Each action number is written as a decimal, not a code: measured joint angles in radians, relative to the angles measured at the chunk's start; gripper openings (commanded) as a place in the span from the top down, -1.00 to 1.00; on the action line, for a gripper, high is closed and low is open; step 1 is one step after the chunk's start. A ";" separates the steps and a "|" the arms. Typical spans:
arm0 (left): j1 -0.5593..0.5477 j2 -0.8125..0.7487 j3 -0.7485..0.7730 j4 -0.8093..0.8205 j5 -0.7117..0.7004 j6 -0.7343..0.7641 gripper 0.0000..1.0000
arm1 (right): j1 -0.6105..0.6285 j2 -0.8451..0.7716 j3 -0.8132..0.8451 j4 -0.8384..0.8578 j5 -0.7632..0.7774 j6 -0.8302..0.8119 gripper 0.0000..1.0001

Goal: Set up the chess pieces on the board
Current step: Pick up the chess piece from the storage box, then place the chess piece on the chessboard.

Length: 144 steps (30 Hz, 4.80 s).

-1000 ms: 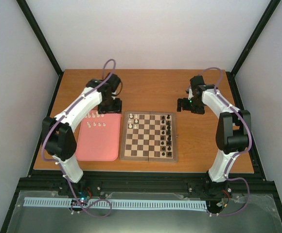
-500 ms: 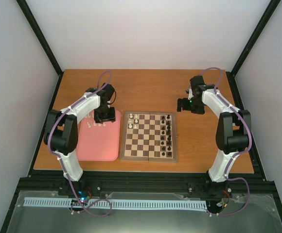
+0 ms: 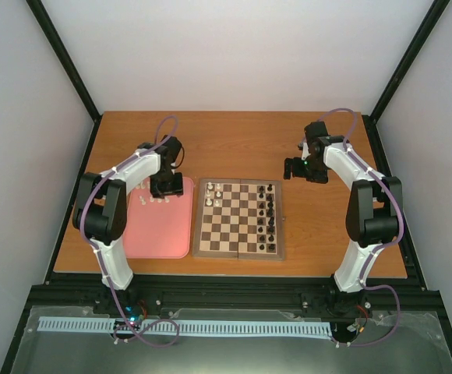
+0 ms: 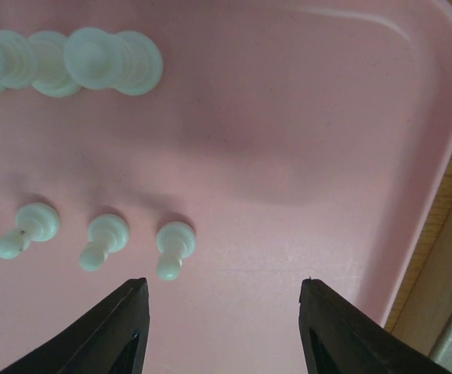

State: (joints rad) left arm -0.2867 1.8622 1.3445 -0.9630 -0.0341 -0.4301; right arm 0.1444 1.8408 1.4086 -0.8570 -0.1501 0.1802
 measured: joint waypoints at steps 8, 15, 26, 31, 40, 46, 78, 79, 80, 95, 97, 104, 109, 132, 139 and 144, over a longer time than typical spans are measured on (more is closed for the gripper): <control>0.017 0.023 0.000 0.008 -0.003 0.008 -0.07 | 0.000 0.000 0.000 0.000 0.000 0.000 -1.00; 0.025 0.048 0.000 0.023 -0.003 0.011 0.07 | 0.000 0.000 0.000 0.000 0.000 0.000 -1.00; 0.033 0.076 0.000 0.025 -0.004 0.017 0.28 | 0.000 0.000 0.000 -0.004 0.003 0.000 -1.00; 0.034 0.080 0.000 0.026 -0.008 0.023 0.50 | 0.000 0.000 0.000 -0.006 0.003 0.000 -1.00; 0.035 0.080 0.000 0.026 -0.014 0.026 0.96 | 0.000 0.000 0.002 -0.007 0.003 0.000 -1.00; 0.035 0.080 0.002 0.026 -0.018 0.031 0.99 | 0.000 0.000 0.003 -0.007 0.003 0.000 -1.00; -0.325 -0.070 0.092 -0.198 0.159 0.048 0.98 | 0.000 0.000 0.026 -0.045 0.045 -0.001 -1.00; -0.335 -0.059 0.092 -0.197 0.159 0.047 0.99 | 0.000 0.000 0.026 -0.044 0.048 -0.001 -1.00; -0.342 -0.051 0.093 -0.197 0.159 0.046 0.98 | 0.000 0.000 0.026 -0.044 0.050 -0.001 -1.00; -0.362 0.020 0.179 -0.178 0.146 0.041 0.98 | 0.000 0.000 0.025 -0.044 0.061 -0.001 -1.00; -0.362 0.021 0.179 -0.178 0.146 0.041 0.99 | 0.000 0.000 0.025 -0.044 0.063 -0.001 -1.00; -0.362 0.040 0.179 -0.179 0.143 0.042 0.98 | 0.000 0.000 0.025 -0.043 0.064 0.000 -1.00; -0.364 0.073 0.187 -0.180 0.143 0.043 0.98 | 0.000 0.000 0.025 -0.043 0.064 0.000 -1.00; -0.382 0.175 0.248 -0.170 0.128 0.042 0.97 | -0.002 0.000 0.023 -0.021 0.083 0.000 -1.00; -0.382 0.188 0.263 -0.161 0.124 0.042 0.97 | -0.009 0.000 0.023 -0.021 0.083 0.000 -1.00; -0.382 0.203 0.273 -0.156 0.120 0.042 0.97 | -0.010 0.000 0.023 -0.021 0.083 0.000 -1.00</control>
State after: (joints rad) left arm -0.6689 2.0651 1.6173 -1.1191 0.0860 -0.3878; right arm 0.1341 1.8408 1.4315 -0.8783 -0.0673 0.1799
